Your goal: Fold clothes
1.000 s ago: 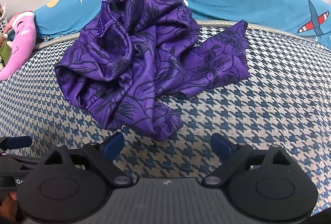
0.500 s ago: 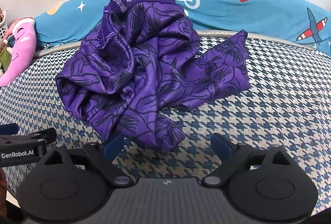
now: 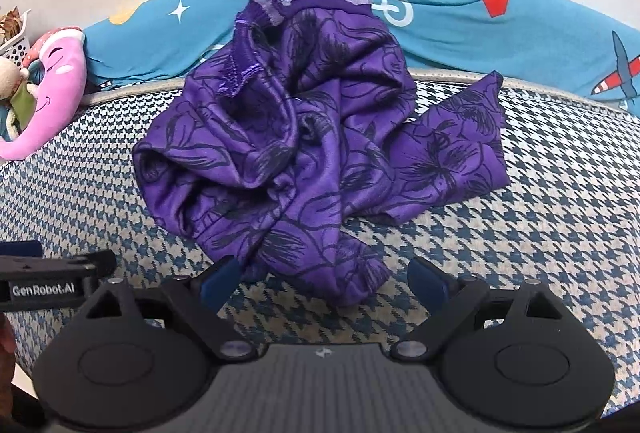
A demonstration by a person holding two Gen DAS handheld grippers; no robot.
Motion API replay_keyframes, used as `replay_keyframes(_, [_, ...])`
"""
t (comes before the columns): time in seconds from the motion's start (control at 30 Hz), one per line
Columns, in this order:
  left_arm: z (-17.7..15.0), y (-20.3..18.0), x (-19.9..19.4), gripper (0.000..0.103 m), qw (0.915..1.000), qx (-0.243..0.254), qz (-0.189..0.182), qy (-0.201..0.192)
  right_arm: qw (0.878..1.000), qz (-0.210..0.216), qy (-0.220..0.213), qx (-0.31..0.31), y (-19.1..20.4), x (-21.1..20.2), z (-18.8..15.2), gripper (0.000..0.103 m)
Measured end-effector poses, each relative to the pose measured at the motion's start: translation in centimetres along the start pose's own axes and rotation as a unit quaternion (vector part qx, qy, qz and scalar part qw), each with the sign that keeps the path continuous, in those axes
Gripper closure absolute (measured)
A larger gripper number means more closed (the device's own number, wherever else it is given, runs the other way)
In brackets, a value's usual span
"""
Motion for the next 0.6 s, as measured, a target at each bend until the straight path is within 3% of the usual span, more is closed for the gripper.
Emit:
replay_keyframes(0.37, [-0.6,-0.2,0.2,0.000,0.9997,0.004,-0.008,0.021,1.000,0.006,0.005,-0.006,1.2,0.5,0.1,0.011])
replay_keyframes(0.6, [-0.8,-0.2,0.3,0.000,0.9995,0.004,-0.010,0.031,1.000,-0.014,0.013,-0.009,1.4,1.3,0.1,0.011])
Point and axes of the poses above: each gripper's, at about its wrist camera, not at the fingertips, and x roughly the way its jaws point, y to its left, z to its top, the point moved 4 cm from there along x, roughly the way its jaws point, and after that the axes turned 11 degrees about -y, right-handed, at the moved point
